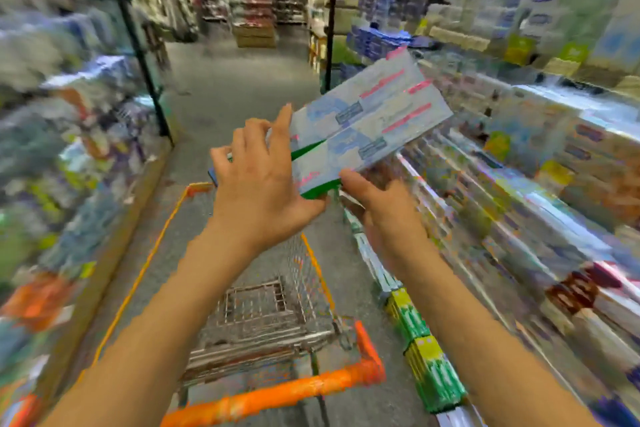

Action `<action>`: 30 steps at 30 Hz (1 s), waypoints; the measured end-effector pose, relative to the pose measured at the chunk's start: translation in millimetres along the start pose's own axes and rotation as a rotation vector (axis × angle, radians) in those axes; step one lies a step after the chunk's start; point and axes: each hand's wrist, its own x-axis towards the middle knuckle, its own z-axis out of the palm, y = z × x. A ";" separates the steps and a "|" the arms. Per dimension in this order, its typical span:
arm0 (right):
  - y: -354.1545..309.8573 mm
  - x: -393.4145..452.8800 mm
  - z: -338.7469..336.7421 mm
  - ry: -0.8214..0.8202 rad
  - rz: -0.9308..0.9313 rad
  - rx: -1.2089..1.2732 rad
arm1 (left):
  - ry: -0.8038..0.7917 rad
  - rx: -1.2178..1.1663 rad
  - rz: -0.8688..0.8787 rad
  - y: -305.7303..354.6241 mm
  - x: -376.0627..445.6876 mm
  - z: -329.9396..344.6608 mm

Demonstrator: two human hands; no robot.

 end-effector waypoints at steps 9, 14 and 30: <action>87.1 53.5 149.2 -0.009 0.302 0.489 | -0.065 0.045 -0.380 -113.6 -31.4 13.6; 125.9 79.2 171.3 -0.118 0.455 0.382 | -0.256 -0.269 -0.557 -159.5 -32.6 12.4; 326.8 159.4 213.2 -0.241 0.834 0.001 | -0.376 -0.651 -0.944 -324.9 -60.2 99.9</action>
